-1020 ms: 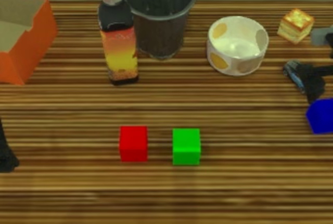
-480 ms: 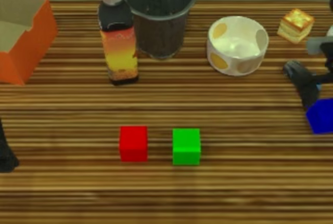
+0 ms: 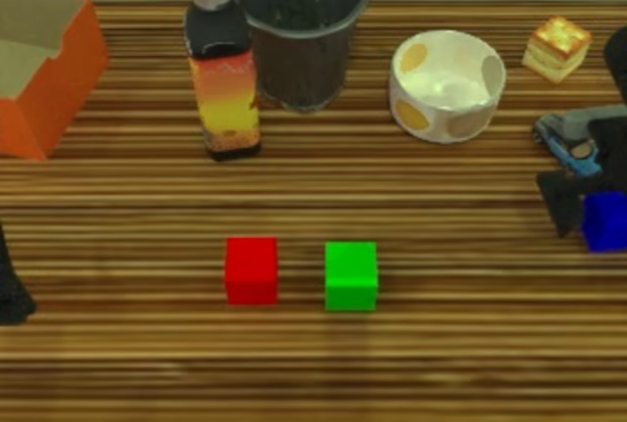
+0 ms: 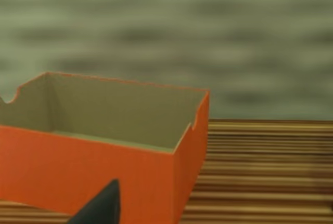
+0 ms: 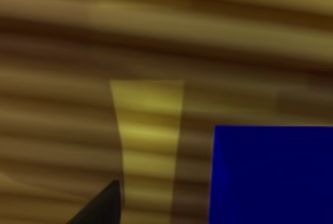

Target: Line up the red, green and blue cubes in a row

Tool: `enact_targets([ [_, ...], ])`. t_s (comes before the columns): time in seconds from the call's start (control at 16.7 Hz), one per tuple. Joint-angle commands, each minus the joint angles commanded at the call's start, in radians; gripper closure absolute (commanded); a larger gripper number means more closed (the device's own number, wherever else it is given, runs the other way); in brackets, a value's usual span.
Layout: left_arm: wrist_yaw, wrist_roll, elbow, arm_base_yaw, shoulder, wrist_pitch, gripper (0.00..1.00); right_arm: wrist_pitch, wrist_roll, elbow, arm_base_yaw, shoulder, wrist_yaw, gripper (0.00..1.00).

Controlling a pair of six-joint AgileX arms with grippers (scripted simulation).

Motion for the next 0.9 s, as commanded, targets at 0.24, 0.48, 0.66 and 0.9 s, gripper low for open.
enact_targets([
  [0.24, 0.0, 0.0, 0.0, 0.0, 0.0, 0.0, 0.0, 0.0, 0.0, 0.0, 0.0, 0.0, 0.0, 0.15],
  [0.48, 0.0, 0.0, 0.0, 0.0, 0.0, 0.0, 0.0, 0.0, 0.0, 0.0, 0.0, 0.0, 0.0, 0.45],
  [0.66, 0.0, 0.0, 0.0, 0.0, 0.0, 0.0, 0.0, 0.0, 0.0, 0.0, 0.0, 0.0, 0.0, 0.68],
  [0.9, 0.0, 0.0, 0.0, 0.0, 0.0, 0.0, 0.0, 0.0, 0.0, 0.0, 0.0, 0.0, 0.0, 0.98],
])
